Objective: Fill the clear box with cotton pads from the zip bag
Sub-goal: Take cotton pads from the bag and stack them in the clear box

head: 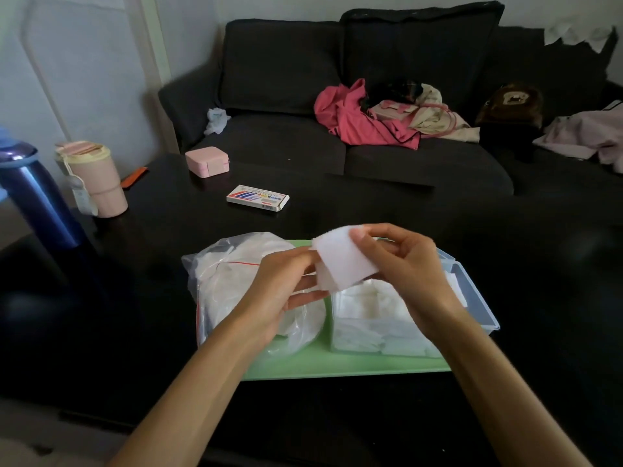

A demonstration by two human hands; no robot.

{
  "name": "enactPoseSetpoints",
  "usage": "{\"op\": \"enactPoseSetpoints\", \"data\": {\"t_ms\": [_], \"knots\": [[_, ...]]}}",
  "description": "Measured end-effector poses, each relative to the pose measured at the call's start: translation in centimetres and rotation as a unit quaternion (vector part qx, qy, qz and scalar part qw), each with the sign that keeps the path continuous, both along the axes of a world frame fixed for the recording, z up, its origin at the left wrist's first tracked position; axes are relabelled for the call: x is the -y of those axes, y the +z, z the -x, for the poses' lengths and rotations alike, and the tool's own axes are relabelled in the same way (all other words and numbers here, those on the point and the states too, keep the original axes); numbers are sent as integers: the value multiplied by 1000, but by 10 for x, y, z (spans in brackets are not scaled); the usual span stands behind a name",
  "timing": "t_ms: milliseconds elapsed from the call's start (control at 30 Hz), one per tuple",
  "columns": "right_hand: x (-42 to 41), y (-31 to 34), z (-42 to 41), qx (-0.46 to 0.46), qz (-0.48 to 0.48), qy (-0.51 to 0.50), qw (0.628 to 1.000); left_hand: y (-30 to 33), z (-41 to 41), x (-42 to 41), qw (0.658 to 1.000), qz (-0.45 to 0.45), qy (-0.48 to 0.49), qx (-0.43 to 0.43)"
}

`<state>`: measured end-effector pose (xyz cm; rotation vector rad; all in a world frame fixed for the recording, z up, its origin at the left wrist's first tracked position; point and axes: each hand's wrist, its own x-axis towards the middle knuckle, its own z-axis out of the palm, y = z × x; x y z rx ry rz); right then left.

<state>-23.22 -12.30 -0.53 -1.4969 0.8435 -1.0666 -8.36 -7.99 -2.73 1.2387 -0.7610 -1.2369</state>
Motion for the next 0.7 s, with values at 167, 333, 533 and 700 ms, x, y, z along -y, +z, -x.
{"op": "enactPoseSetpoints", "data": {"t_ms": [167, 333, 533, 700], "knots": [[3, -16, -6, -71, 139, -116, 981, 6, 5, -2, 993, -2, -36, -114], [5, -21, -6, -97, 155, -181, 966, 6, 20, 3, 999, 16, 15, -33], [12, -7, 21, -109, -97, -35, 989, 2, 44, 9, 997, 66, 38, 4], [19, 0, 53, -70, -65, -59, 994, -5, 58, 22, 977, 134, 3, 164]]}}
